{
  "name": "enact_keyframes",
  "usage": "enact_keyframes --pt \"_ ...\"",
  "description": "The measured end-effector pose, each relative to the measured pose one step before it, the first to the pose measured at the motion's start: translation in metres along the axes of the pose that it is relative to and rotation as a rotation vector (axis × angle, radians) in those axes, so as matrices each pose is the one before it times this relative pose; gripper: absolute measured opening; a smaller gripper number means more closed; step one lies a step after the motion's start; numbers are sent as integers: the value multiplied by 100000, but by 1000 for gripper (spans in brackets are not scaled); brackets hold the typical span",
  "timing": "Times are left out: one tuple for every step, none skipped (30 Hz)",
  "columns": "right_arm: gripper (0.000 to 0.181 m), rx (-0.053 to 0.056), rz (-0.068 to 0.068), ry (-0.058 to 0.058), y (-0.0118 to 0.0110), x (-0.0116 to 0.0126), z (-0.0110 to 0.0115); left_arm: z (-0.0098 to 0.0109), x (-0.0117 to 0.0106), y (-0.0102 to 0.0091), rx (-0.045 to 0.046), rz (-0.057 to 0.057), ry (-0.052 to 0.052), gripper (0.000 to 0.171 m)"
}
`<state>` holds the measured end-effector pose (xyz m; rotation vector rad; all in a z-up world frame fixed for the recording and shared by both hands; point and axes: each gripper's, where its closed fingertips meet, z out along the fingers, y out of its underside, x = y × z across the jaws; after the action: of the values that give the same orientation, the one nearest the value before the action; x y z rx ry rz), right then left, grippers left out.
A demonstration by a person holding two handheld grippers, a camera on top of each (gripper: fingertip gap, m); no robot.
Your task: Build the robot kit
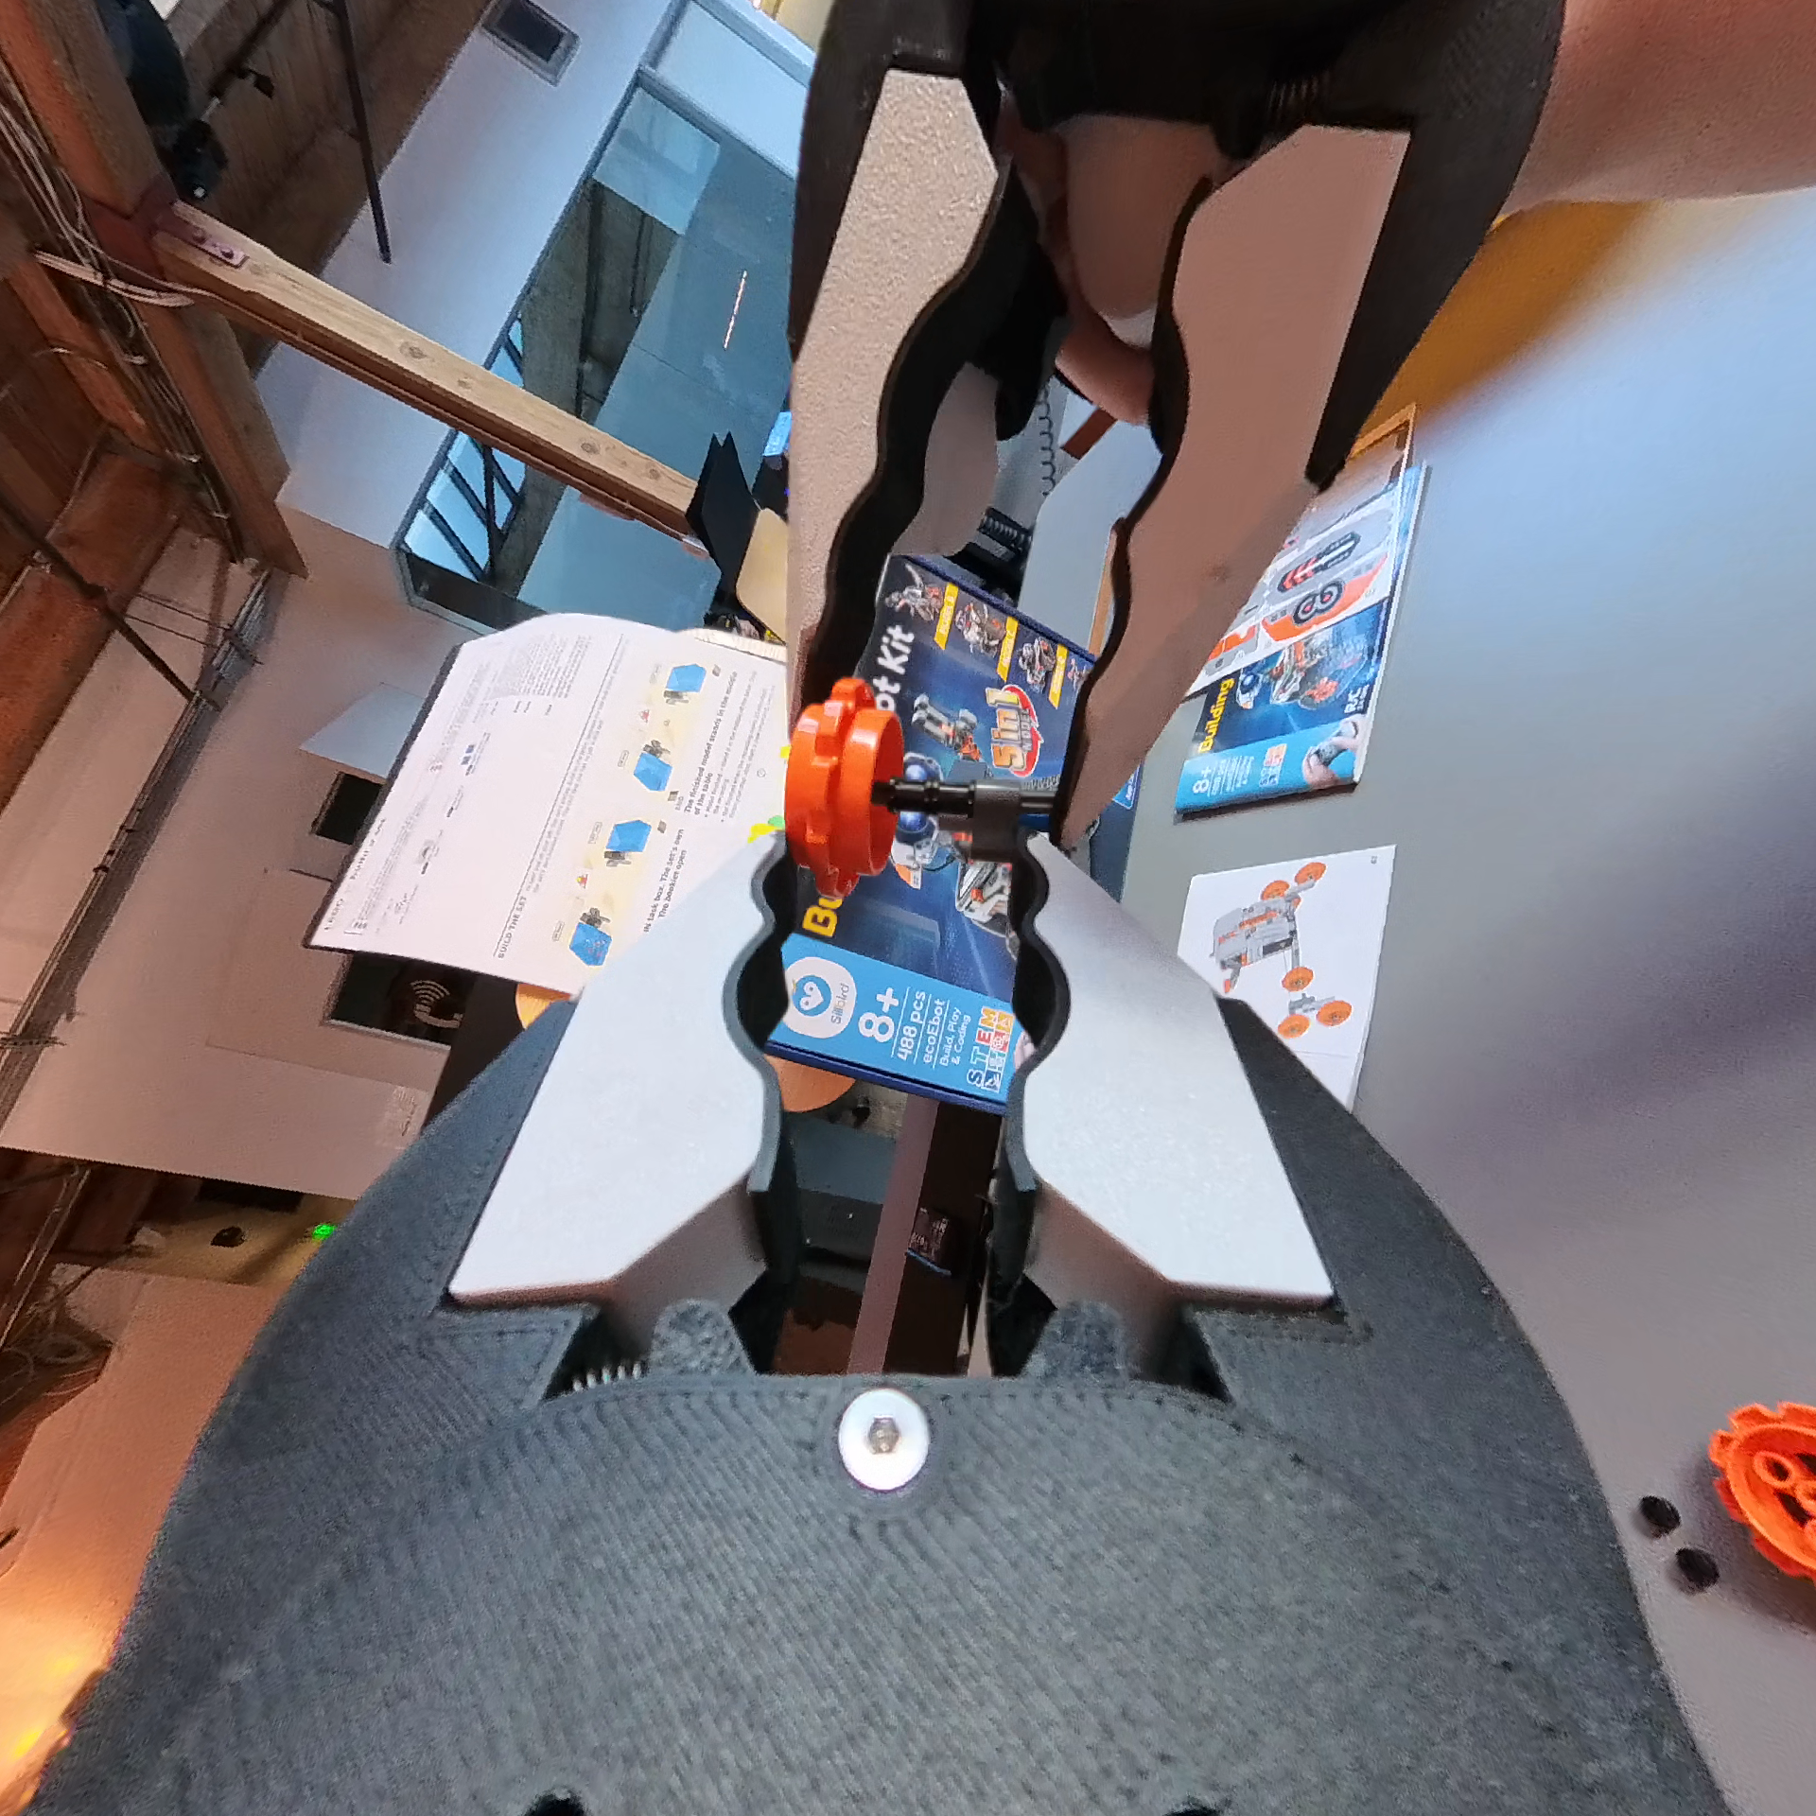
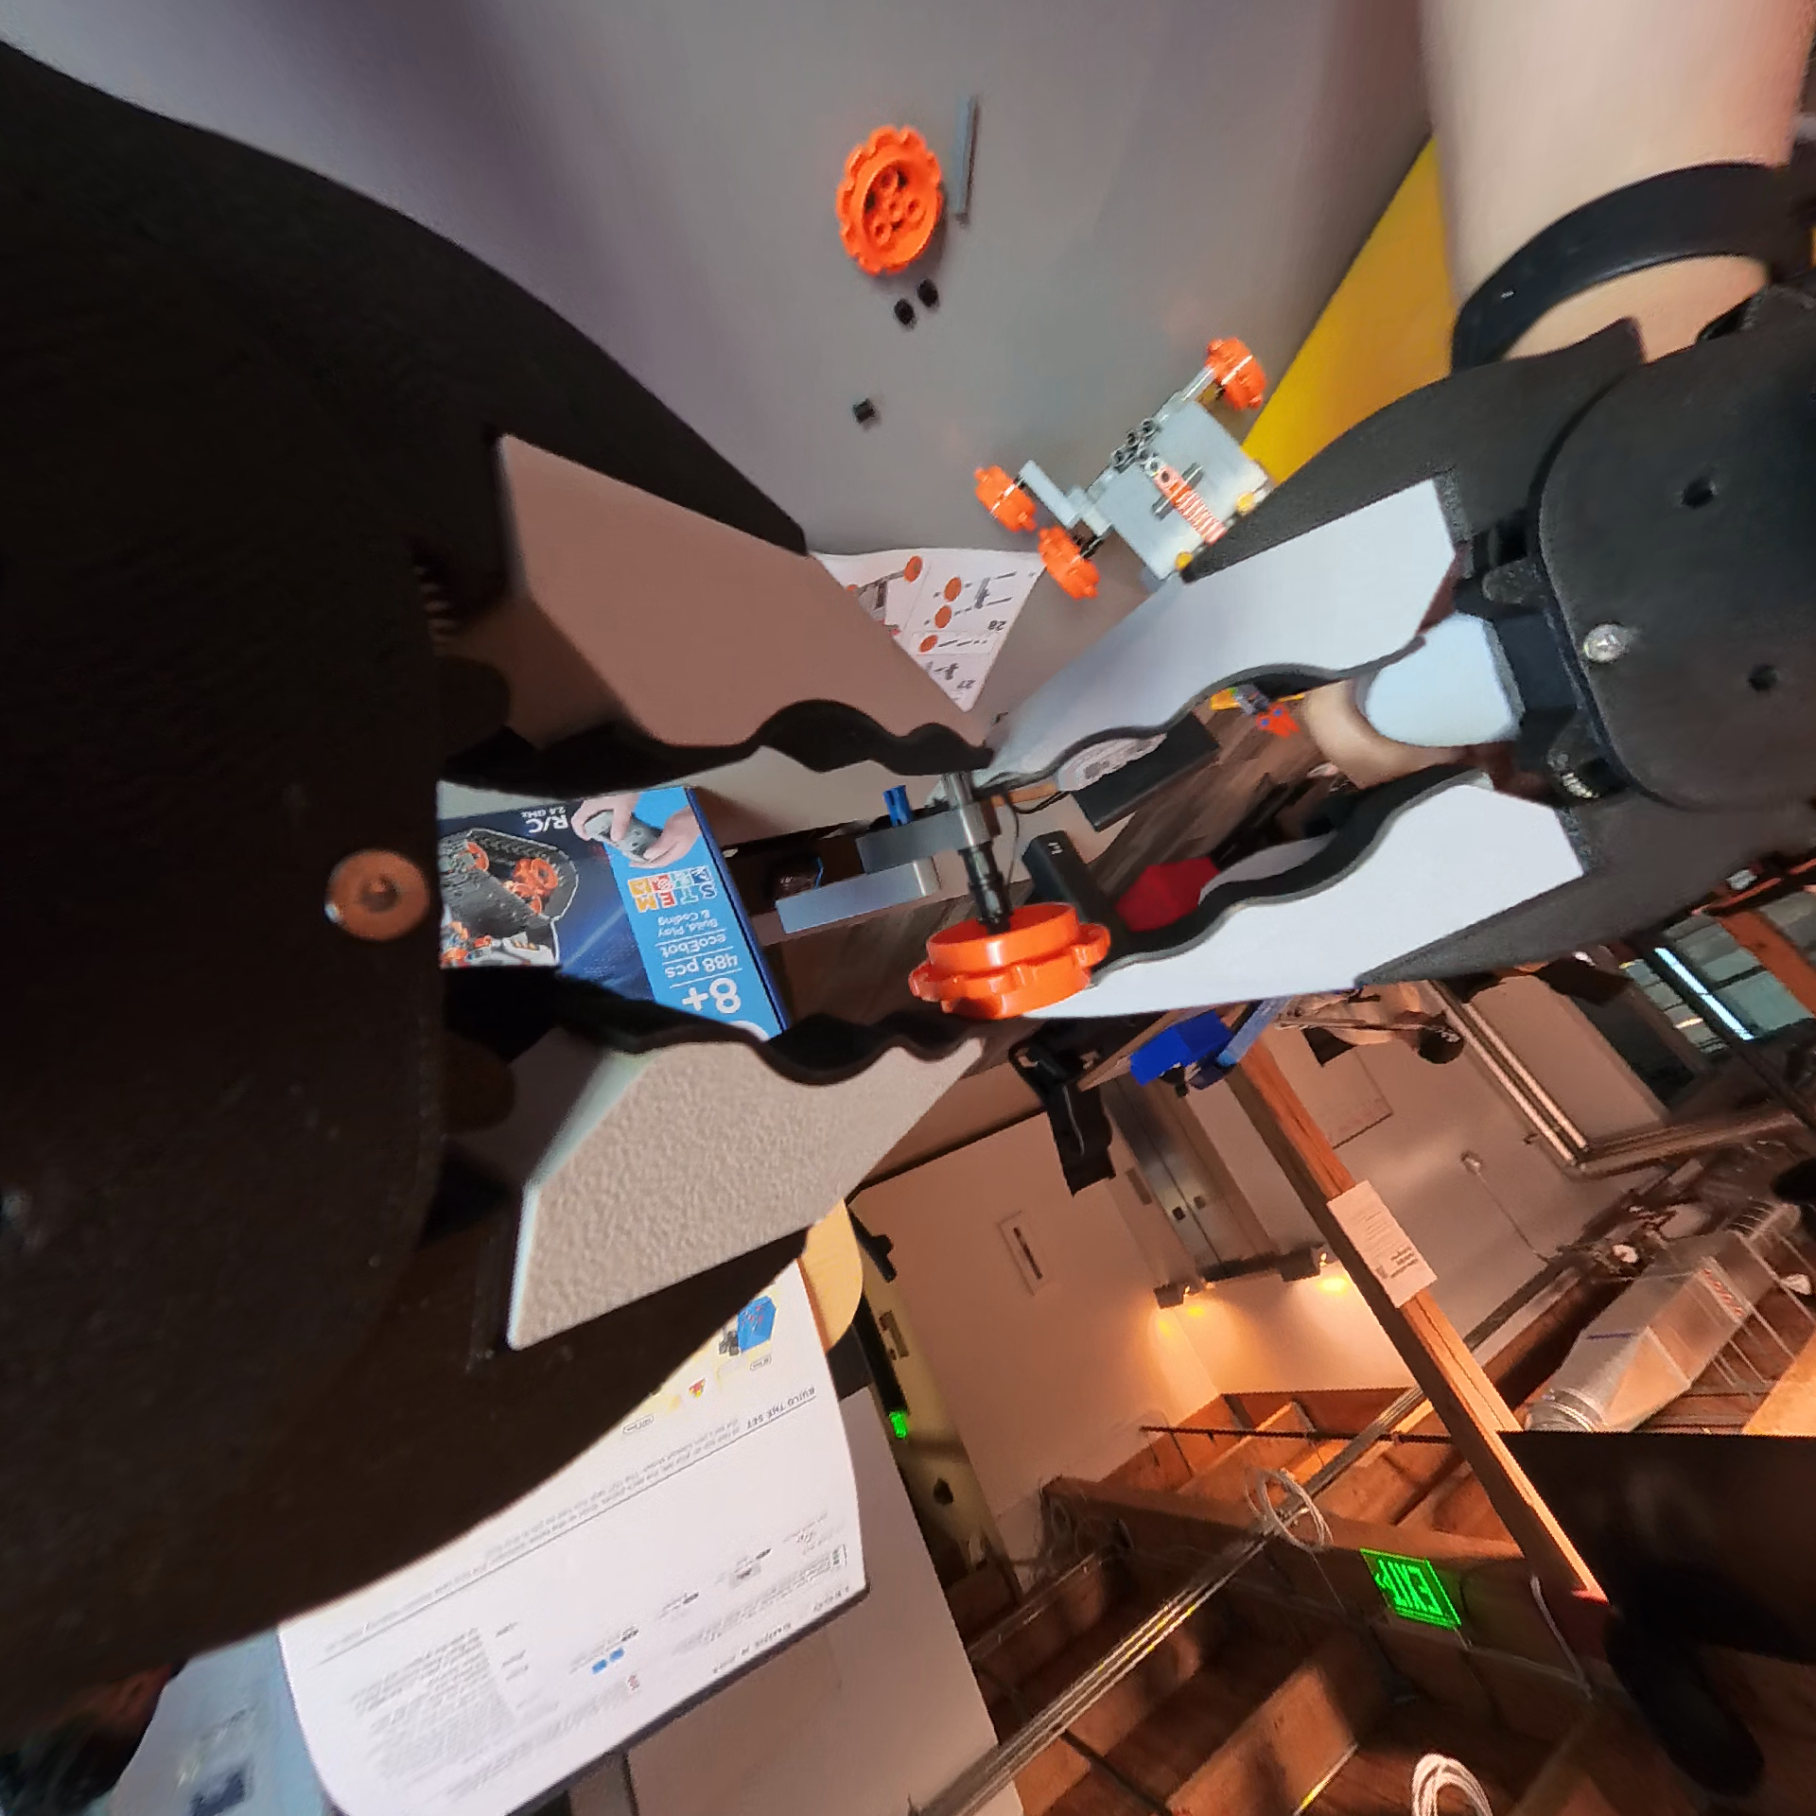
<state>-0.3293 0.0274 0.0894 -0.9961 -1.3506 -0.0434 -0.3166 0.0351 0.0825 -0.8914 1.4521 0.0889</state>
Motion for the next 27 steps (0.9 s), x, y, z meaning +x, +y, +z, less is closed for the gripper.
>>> enact_keyframes --pt "49 26 -1092 591 -5 -25 88 -22 5 118 -288 101 -111 41" --pt "49 614 -1296 509 -130 -11 -37 -46 -11 -46 370 48 -106 41" --pt "49 1032 -2160 474 -207 -17 -156 -45 14 -180 998 373 -151 41" --pt "49 844 -2985 972 -193 24 -216 -12 2 -236 1117 1001 -690 41" --pt "49 -475 -2378 -162 -11 -85 -163 81 113 -126 398 1564 -396 42" --pt "49 -1181 -2000 -399 92 -116 -110 145 153 -39 -347 1650 -325 42" --pt "49 -762 -2957 284 72 -88 -87 190 77 7 -720 1735 -834 43" --pt "49 -983 -3397 106 140 -128 -29 199 9 62 -1068 1678 -1199 46" --pt "48 -1135 -2331 23 185 -107 2 171 63 111 -1173 1104 -526 48" --pt "49 -606 -943 -192 110 -115 46 125 180 108 -1103 361 546 47" --pt "49 -407 -496 223 97 -17 51 90 125 94 -787 403 394 45" --pt "49 15 -597 379 25 12 31 47 81 58 -336 879 26 42" --pt "49 67 -733 214 28 -31 23 27 10 34 -400 1161 -520 42" --pt "49 400 -695 221 17 -31 38 1 9 46 -675 1293 -449 42" --pt "49 713 -522 593 -9 13 36 -8 -37 42 -881 1222 -652 41" --pt "49 1064 -697 1210 -63 55 42 -40 -95 35 -937 1629 -985 41" --pt "49 724 -558 894 -37 7 53 -51 -43 29 -635 2222 -763 41" --pt "49 -238 323 -135 71 -96 92 -36 64 77 -650 1894 -38 41" --pt "49 -976 601 -785 141 -140 107 3 151 90 -696 1103 615 41" --pt "50 -1093 179 -390 169 -92 87 8 114 41 -275 890 466 40" --pt "50 -569 322 -290 95 -80 74 32 85 -12 258 1318 -11 40" --pt "51 7 456 -1558 2 -263 78 50 182 -38 292 1712 406 40" --pt "51 -1085 79 -1244 141 -249 123 95 217 70 -594 1929 475 40" --pt "51 -1547 -359 -184 193 -107 154 134 126 171 -1183 1249 114 40" --pt "51 -1328 -861 -146 129 -130 171 139 153 199 -1197 252 581 40" --pt "51 -1249 -784 60 162 -101 154 119 143 202 -869 -146 713 40" --pt "50 -938 23 -386 129 -94 131 83 140 138 -356 -235 747 40"
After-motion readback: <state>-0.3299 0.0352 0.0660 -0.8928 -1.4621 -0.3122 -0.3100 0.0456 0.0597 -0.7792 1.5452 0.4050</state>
